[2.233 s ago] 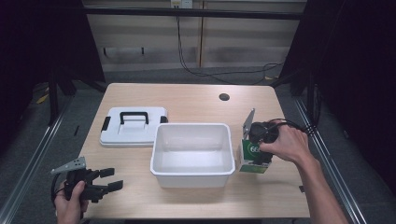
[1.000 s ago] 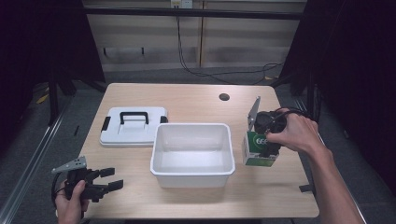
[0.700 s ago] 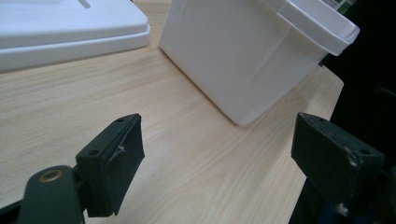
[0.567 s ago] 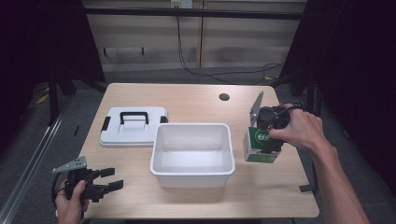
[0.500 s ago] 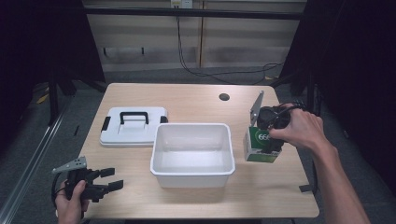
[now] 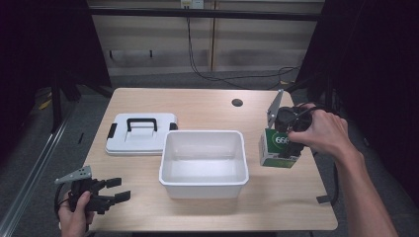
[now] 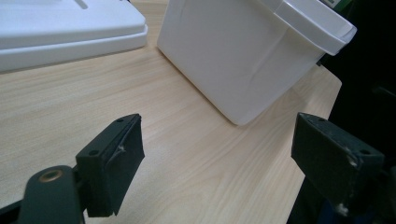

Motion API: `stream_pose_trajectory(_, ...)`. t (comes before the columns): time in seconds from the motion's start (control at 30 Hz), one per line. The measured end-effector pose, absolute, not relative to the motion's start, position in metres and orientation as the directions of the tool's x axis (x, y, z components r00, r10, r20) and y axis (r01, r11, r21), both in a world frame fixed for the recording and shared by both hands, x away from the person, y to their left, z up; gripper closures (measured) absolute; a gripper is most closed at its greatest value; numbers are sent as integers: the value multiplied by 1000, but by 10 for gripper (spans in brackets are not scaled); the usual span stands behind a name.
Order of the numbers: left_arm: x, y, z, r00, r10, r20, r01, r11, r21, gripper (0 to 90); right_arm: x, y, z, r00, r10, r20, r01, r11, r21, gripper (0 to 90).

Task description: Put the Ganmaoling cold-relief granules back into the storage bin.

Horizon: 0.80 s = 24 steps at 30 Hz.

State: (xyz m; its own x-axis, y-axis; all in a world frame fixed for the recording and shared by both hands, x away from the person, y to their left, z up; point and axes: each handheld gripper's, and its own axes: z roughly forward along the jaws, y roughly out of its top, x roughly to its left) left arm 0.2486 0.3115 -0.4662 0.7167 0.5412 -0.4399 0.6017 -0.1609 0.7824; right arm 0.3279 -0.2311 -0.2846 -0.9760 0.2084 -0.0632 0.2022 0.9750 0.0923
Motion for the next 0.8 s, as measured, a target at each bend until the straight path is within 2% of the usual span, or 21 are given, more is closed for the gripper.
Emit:
stream_pose_trajectory(0.3, 248, 311, -466, 719, 539, -439, 602, -166, 781, 170, 322, -230, -270, -978, 197, -72, 188, 976, 113, 165)
stream_pose_trajectory(0.47, 248, 311, -467, 719, 540, -438, 601, -168, 781, 170, 320, -228, -254, -974, 206, -94, 189, 969, 160, 165)
stream_pose_trajectory(0.8, 249, 311, -467, 718, 540, -439, 603, -166, 780, 170, 326, -215, -252, -977, 196, -80, 182, 971, 157, 165)
